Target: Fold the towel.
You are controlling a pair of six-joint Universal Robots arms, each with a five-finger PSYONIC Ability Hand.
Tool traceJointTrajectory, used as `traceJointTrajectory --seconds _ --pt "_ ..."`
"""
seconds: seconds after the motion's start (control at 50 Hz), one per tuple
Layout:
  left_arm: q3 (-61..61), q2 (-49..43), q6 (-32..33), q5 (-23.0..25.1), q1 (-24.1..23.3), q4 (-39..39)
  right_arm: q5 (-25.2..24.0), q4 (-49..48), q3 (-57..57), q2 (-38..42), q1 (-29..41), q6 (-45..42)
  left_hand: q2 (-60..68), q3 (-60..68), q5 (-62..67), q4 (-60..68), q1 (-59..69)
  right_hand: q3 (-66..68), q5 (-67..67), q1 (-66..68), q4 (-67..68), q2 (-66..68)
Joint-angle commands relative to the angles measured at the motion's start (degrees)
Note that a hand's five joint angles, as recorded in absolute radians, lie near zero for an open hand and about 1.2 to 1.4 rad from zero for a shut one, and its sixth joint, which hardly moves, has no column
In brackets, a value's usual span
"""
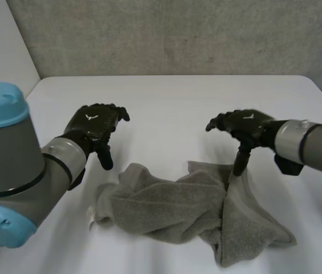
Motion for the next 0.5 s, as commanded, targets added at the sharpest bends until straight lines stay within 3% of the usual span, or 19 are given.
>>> traceJointTrajectory --seconds 0.02,0.12,0.4,0.46,0.5 --pt "0.6 -3.5 0.2 0.4 -0.7 -4.1 4.2 0.8 -2.4 6.7 4.5 -1.0 3.4 3.3 12.8 3.4 3.3 -3.4 -3.3 -3.0 -4.4 -3.7" --pt "-1.7 -5.1 0.2 0.8 -0.8 -10.5 4.2 0.9 -2.2 7.7 5.9 -1.3 -5.4 -5.4 4.1 -5.3 -5.4 -3.4 -3.3 -3.0 -4.4 -3.7" --pt "-5.5 -4.9 0.3 0.9 -0.5 -10.8 4.8 3.1 -1.5 10.3 9.2 -6.5 -8.6 -8.6 0.9 -8.5 -8.6 1.6 1.8 2.1 0.7 1.4" --pt "-5.6 -5.1 0.4 0.9 -0.8 -10.8 5.6 4.2 -1.5 11.3 9.7 -8.2 -8.3 -8.3 1.2 -8.2 -8.3 13.2 13.4 13.7 12.3 13.0" --pt "-5.7 -5.1 0.4 0.9 -1.3 -11.0 6.8 4.3 -1.6 11.5 10.4 -8.8 -7.1 -7.1 2.4 -7.0 -7.1 30.0 30.1 30.4 29.0 29.7"
